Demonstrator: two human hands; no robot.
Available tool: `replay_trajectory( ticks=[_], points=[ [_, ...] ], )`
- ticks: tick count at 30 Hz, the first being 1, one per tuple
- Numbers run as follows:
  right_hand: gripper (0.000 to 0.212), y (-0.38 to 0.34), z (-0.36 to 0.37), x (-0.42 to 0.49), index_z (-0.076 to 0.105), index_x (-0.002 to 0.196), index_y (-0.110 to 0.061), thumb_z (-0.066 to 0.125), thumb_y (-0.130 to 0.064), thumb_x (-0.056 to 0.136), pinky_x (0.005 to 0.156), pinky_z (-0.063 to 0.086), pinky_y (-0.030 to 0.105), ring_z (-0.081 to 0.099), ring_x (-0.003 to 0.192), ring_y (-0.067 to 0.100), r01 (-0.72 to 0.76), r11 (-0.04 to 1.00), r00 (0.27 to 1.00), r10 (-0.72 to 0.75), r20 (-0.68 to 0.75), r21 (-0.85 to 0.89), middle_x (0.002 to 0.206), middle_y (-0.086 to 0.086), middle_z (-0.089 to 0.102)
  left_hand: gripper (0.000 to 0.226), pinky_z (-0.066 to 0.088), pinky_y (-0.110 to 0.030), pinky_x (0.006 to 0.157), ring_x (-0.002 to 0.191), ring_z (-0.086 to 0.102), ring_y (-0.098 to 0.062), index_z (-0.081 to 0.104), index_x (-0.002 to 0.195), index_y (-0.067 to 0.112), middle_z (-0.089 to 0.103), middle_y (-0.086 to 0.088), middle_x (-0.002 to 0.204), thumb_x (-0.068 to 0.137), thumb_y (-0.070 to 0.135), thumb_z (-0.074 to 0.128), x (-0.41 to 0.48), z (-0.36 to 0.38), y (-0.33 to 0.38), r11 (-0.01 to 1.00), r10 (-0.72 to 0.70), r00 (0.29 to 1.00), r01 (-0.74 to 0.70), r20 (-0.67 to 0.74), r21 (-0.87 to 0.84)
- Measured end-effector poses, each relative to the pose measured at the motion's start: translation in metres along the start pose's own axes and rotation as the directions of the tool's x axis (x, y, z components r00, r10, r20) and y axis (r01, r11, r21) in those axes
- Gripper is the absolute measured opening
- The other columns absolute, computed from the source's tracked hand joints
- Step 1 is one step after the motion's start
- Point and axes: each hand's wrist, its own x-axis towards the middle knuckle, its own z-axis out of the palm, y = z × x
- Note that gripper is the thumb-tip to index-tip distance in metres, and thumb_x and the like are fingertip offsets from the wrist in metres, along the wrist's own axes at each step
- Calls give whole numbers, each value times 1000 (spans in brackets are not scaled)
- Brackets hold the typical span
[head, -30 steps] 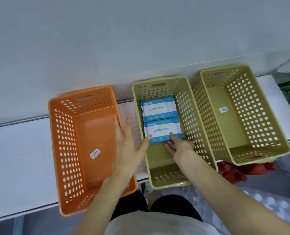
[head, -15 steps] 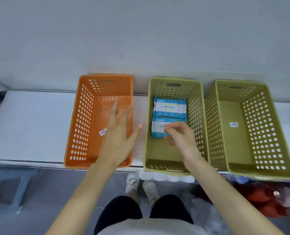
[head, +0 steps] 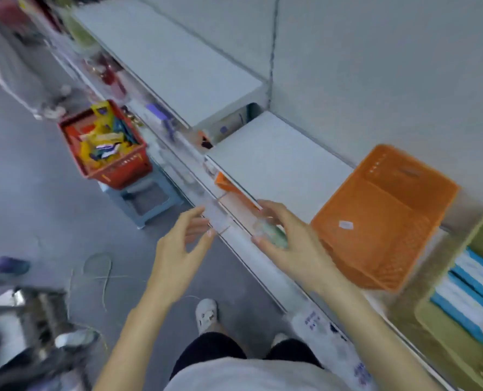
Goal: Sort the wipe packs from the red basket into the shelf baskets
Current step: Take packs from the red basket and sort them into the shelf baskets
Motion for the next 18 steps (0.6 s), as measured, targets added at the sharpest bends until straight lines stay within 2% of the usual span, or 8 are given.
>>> replay_trajectory(
  ticks=[4,7,11,15,18],
  points=[
    [60,-35,95,48,38,141,-32,60,-41,87,107,36,33,44,128,8,104,988,980,-81,183,-116,142,-14,45,33,44,-15,90,99,61,3,55,118,34,64,14,107,90,19,63,-4,-62,-70,987,-161,976,157,-149,-42],
    [57,-61,162,85,39,139,-35,60,-44,87,104,36,27,44,126,5,77,993,967,-52,250,-89,139,-17,45,31,47,-20,91,98,61,2,56,113,33,66,9,107,88,17,65,2,-112,-120,957,-280,945,259,-169,-134],
    [54,-98,232,137,41,136,-37,61,-47,86,103,40,31,46,123,5,34,999,955,-21,295,-39,136,-20,45,32,45,-10,85,93,59,9,56,108,36,65,12,102,86,17,68,18,-192,-166,948,-318,914,296,-251,-120],
    [52,-140,286,191,44,134,-35,62,-42,86,98,41,29,49,115,3,7,1000,953,-13,302,20,131,-16,49,33,48,-28,93,99,62,-5,56,114,32,65,7,109,86,19,68,41,-260,-202,933,-360,896,346,-261,-98],
    [52,-161,320,236,45,134,-33,63,-39,86,93,38,23,49,110,3,4,1000,946,-9,324,15,126,-12,51,35,48,-33,95,101,62,-8,56,117,31,64,7,110,86,19,68,69,-295,-230,921,-390,875,378,-287,-99]
  ],
)
